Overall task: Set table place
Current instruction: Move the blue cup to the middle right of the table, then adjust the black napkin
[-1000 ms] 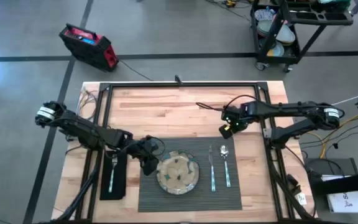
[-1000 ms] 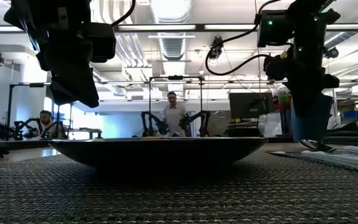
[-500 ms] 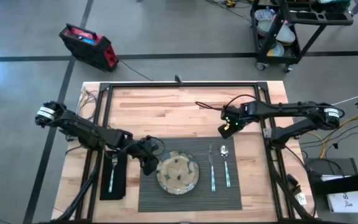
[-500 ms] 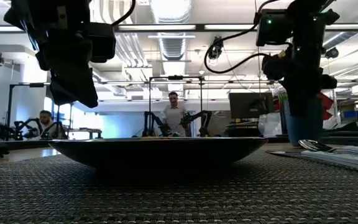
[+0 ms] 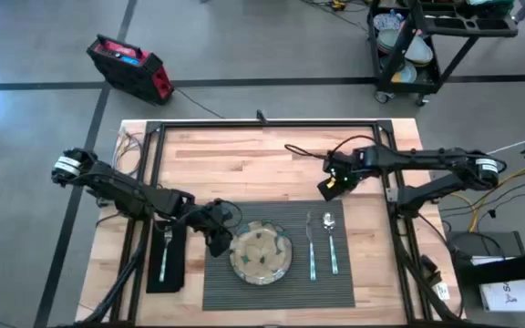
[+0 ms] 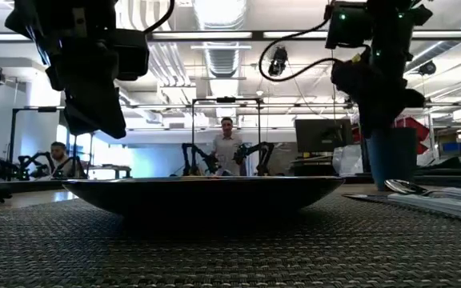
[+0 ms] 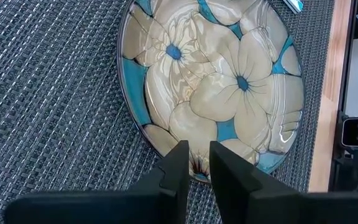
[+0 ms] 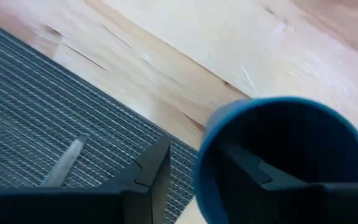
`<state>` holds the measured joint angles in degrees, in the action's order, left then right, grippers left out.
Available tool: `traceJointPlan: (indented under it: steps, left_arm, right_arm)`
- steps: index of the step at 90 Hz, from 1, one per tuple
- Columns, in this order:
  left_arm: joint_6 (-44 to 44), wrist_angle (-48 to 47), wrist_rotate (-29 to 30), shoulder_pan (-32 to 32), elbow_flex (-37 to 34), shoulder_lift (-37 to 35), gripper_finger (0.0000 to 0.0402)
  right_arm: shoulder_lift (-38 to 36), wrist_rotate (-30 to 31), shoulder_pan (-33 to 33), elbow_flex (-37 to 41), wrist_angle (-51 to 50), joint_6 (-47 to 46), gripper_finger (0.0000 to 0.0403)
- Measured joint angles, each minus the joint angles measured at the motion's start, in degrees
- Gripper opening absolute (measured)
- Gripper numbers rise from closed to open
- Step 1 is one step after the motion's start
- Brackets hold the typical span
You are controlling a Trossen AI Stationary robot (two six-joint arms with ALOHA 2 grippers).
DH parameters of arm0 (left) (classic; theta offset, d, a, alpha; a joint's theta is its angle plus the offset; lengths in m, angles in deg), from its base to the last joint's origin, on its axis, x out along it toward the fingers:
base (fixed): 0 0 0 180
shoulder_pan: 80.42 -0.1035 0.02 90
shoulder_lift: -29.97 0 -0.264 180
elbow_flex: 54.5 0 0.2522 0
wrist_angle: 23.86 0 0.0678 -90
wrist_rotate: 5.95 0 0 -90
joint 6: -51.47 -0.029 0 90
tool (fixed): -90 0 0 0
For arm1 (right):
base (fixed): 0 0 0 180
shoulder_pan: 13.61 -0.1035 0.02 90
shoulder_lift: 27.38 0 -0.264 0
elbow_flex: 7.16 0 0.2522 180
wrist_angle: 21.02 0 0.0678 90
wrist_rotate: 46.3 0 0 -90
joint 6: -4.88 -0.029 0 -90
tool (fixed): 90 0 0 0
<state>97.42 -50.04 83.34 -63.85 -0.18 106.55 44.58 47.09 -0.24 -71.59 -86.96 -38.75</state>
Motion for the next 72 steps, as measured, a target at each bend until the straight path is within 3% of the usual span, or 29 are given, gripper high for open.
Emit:
traceJointPlan:
  steps: [32, 72]
  left_arm:
    - [0.00, -0.12, -0.09, 0.00, 0.00, 0.00, 0.0043]
    - [0.25, -9.05, -1.55, 3.95, 0.00, 0.00, 0.0037]
  right_arm:
    - [-0.53, 1.24, -0.44, -8.45, -3.59, 2.53, 0.0108]
    - [-0.72, 7.69, -7.39, -25.15, -4.25, 4.67, 0.0061]
